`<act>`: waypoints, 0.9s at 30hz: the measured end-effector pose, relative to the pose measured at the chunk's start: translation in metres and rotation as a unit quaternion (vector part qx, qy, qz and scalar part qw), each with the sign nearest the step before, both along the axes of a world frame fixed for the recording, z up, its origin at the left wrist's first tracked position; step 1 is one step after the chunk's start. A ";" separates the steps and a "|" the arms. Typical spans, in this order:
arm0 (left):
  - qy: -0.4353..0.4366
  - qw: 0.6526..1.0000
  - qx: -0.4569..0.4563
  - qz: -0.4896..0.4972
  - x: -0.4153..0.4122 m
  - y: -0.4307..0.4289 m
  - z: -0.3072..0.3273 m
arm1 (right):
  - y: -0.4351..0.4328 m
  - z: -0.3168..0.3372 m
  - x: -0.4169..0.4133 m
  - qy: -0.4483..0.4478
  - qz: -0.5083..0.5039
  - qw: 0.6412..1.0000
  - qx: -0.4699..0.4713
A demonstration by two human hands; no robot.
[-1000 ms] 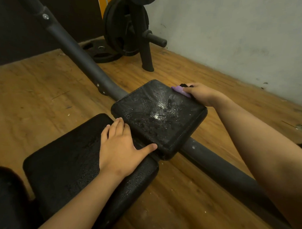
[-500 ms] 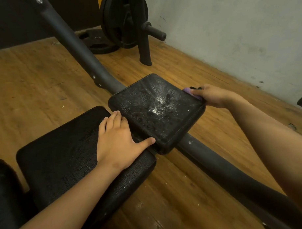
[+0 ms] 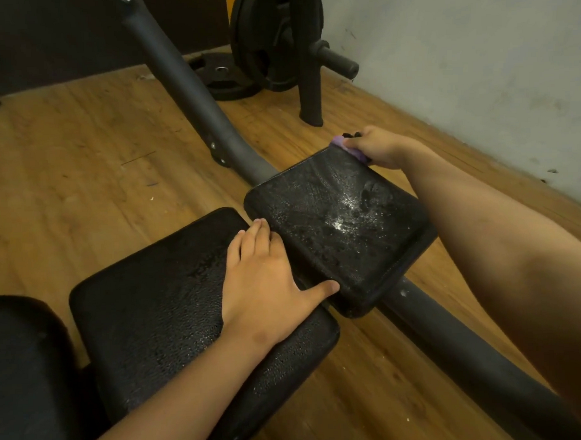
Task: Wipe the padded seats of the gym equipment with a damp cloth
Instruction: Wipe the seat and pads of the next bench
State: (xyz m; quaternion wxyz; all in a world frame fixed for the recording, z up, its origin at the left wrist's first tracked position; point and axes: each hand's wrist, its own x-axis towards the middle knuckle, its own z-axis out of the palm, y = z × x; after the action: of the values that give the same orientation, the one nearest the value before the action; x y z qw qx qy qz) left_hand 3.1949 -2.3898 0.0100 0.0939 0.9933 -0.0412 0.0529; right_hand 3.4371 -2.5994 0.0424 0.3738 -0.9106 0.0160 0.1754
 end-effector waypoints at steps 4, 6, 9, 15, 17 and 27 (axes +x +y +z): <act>-0.004 1.000 -0.010 -0.001 0.001 0.001 0.001 | 0.011 0.004 0.013 -0.009 0.042 0.999 -0.022; -0.006 1.000 -0.014 0.001 0.001 0.001 0.000 | 0.015 0.005 0.020 -0.009 0.056 0.998 -0.038; -0.006 1.000 -0.010 0.002 0.001 0.001 0.000 | 0.022 0.010 0.027 -0.016 0.099 0.992 -0.072; -0.007 1.000 -0.015 0.002 0.001 0.001 0.001 | 0.038 0.028 0.035 -0.002 0.207 0.970 -0.125; -0.009 1.000 -0.013 0.002 0.002 0.001 0.001 | 0.047 0.030 0.035 -0.008 0.252 0.954 -0.164; -0.010 1.000 -0.011 0.005 0.001 0.000 0.003 | 0.069 0.034 0.026 -0.015 0.333 0.918 -0.214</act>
State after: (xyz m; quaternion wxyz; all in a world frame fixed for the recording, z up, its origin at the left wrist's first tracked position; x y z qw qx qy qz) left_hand 3.1961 -2.3899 0.0128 0.1045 0.9918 -0.0368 0.0634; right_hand 3.4636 -2.5300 0.0760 0.0896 -0.9241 -0.2569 0.2685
